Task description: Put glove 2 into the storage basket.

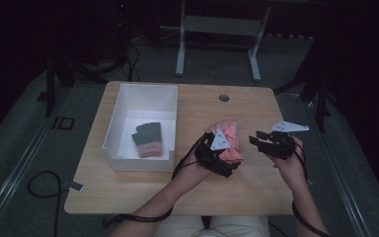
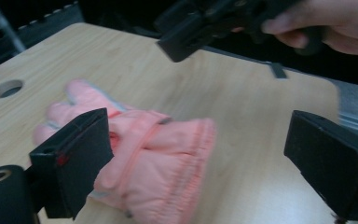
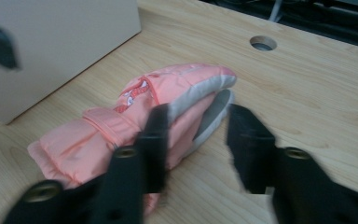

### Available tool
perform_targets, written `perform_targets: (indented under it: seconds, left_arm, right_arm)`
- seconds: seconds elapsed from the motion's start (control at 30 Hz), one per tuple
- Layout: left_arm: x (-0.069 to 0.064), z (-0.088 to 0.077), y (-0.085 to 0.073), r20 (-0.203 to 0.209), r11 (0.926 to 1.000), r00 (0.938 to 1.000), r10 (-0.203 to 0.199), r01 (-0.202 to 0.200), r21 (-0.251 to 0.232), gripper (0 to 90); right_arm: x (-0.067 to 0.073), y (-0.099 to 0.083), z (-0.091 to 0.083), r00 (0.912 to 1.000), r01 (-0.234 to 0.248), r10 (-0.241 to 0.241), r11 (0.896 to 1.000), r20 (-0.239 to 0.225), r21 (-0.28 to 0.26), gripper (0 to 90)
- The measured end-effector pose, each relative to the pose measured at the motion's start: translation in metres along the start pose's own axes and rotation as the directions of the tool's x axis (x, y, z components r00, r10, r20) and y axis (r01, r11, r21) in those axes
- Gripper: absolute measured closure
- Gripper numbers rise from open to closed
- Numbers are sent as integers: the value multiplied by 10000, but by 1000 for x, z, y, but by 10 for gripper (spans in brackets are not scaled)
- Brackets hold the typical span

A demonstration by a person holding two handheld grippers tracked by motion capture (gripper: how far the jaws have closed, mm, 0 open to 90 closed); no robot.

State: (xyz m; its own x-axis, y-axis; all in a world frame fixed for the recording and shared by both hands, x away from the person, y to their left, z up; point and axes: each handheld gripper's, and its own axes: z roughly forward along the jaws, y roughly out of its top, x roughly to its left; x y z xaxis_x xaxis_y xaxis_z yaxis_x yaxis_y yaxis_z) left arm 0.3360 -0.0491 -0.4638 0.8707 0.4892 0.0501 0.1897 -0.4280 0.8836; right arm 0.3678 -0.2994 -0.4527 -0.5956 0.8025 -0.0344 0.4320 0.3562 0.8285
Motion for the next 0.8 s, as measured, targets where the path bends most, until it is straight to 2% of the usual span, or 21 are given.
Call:
perform_targets:
  seconds: [0.1, 0.2, 0.23, 0.27, 0.33, 0.37, 0.4, 0.47, 0.5, 0.57, 0.6, 0.7, 0.77, 0.8]
  left_arm:
    - [12, 3, 2, -82, 9994, 9994, -323, 322, -102, 96]
    - [25, 7, 4, -475, 9984, 9973, -567, 564, -79, 129]
    - [25, 7, 4, -475, 9984, 9973, -567, 564, -79, 138]
    - [30, 10, 4, -742, 9974, 9947, -714, 715, -2, 144]
    - [33, 11, 3, -804, 9972, 9940, -740, 745, 39, 152]
    - [34, 12, 2, -971, 9972, 9926, -724, 738, 115, 152]
    - [36, 14, 1, -1055, 9969, 9915, -756, 775, 143, 206]
    - [39, 17, -1, -1264, 9957, 9886, -819, 867, 330, 206]
    - [40, 18, -2, -1239, 9949, 9884, -875, 930, 395, 223]
    - [42, 20, -4, -1467, 9925, 9838, -1032, 1115, 501, 281]
    - [45, 22, -6, -1601, 9888, 9788, -1277, 1383, 564, 333]
    - [50, 24, -8, -1629, 9852, 9751, -1501, 1614, 579, 382]
    - [54, 27, -10, -1740, 9790, 9677, -1823, 1951, 592, 401]
    - [58, 32, -13, -1848, 9715, 9603, -2091, 2256, 730, 400]
  right_arm:
    - [2, 6, 7, 9999, 140, -141, 9999, 82, 67, 666]
    - [4, 13, 18, 9994, 328, -328, 9994, 139, 53, 682]
    - [4, 13, 18, 9994, 328, -328, 9994, 139, 53, 682]
    - [5, 15, 23, 9991, 380, -381, 9992, 161, 88, 691]
    - [6, 16, 26, 9992, 360, -361, 9993, 163, 111, 692]
    - [6, 16, 29, 9992, 371, -373, 9992, 150, 117, 703]
    - [8, 17, 34, 9990, 409, -412, 9990, 155, 174, 705]
    - [8, 17, 36, 9990, 414, -417, 9989, 137, 228, 709]
    - [10, 18, 38, 9988, 460, -464, 9986, 138, 278, 709]
    - [11, 20, 42, 9988, 479, -482, 9984, 104, 283, 708]
    - [12, 22, 45, 9988, 480, -482, 9984, 78, 291, 705]
    - [14, 24, 49, 9989, 464, -466, 9983, 52, 355, 691]
    - [14, 25, 55, 9992, 400, -401, 9985, 26, 387, 667]
    - [14, 25, 61, 9996, 276, -279, 9986, 75, 457, 630]
